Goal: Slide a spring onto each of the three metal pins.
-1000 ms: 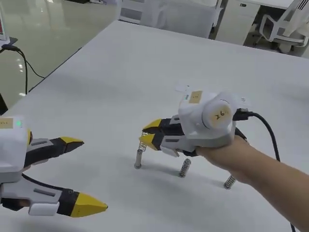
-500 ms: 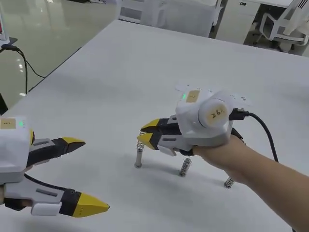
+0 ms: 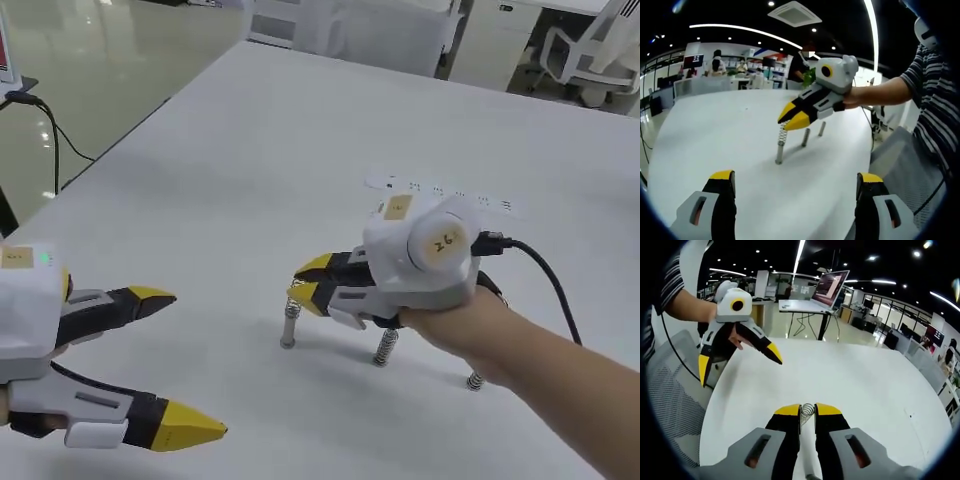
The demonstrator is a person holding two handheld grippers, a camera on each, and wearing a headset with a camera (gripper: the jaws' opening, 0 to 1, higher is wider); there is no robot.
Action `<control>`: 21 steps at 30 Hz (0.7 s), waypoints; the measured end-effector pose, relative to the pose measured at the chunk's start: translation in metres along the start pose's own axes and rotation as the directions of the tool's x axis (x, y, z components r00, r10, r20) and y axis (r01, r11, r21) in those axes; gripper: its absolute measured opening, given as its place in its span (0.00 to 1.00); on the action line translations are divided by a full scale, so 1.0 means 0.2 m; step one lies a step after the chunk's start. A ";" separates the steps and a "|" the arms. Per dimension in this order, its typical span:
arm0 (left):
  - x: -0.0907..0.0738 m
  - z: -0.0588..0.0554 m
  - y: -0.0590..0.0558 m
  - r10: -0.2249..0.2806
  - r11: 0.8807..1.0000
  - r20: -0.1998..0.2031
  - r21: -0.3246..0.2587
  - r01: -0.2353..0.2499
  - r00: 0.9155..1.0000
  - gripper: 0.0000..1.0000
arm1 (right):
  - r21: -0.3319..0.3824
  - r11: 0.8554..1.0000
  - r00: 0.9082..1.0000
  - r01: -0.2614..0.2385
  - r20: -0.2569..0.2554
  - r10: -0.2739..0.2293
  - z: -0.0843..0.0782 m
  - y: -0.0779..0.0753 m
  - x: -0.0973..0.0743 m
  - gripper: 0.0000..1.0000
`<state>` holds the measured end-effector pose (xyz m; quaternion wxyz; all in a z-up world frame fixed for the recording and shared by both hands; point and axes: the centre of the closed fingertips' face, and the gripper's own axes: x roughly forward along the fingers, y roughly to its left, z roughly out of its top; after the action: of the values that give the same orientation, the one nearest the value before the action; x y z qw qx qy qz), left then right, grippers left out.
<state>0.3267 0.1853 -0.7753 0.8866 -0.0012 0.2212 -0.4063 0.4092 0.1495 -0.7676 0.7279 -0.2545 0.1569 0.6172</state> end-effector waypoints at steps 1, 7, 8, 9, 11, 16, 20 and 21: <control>0.00 0.00 0.00 0.000 1.000 0.000 -0.001 0.000 1.000 0.98 | 0.002 1.000 1.000 -0.001 -0.002 0.001 0.00 0.00 0.00 0.07; 0.00 0.00 0.00 -0.002 1.000 -0.001 -0.003 0.002 1.000 0.98 | 0.000 1.000 1.000 -0.004 -0.022 0.004 -0.04 0.02 0.03 0.07; 0.00 0.00 0.00 -0.002 1.000 0.000 -0.003 0.002 1.000 0.98 | -0.002 1.000 1.000 -0.006 -0.027 0.006 -0.05 0.02 0.04 0.07; 0.00 0.00 0.00 -0.001 1.000 0.000 -0.003 0.001 1.000 0.98 | -0.005 1.000 0.999 -0.007 -0.033 0.007 -0.06 0.03 0.05 0.07; 0.00 0.00 0.00 -0.001 1.000 0.001 -0.004 0.001 1.000 0.98 | -0.012 1.000 0.999 -0.011 -0.045 0.010 -0.08 0.04 0.06 0.07; 0.00 -0.01 0.00 0.002 1.000 0.002 -0.006 -0.002 1.000 0.98 | -0.019 1.000 0.998 -0.016 -0.066 0.015 -0.11 0.05 0.10 0.07; 0.01 0.00 -0.01 0.003 1.000 0.006 -0.006 -0.003 1.000 0.98 | -0.031 0.999 0.996 -0.025 -0.086 0.023 -0.15 0.07 0.12 0.07; 0.01 0.00 -0.01 0.004 1.000 0.006 -0.008 -0.004 1.000 0.98 | -0.032 0.999 0.996 -0.026 -0.091 0.023 -0.16 0.07 0.13 0.07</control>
<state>0.3263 0.1838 -0.7761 0.8881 -0.0054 0.2199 -0.4036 0.4027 0.1545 -0.8095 0.7081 -0.2925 0.1825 0.6162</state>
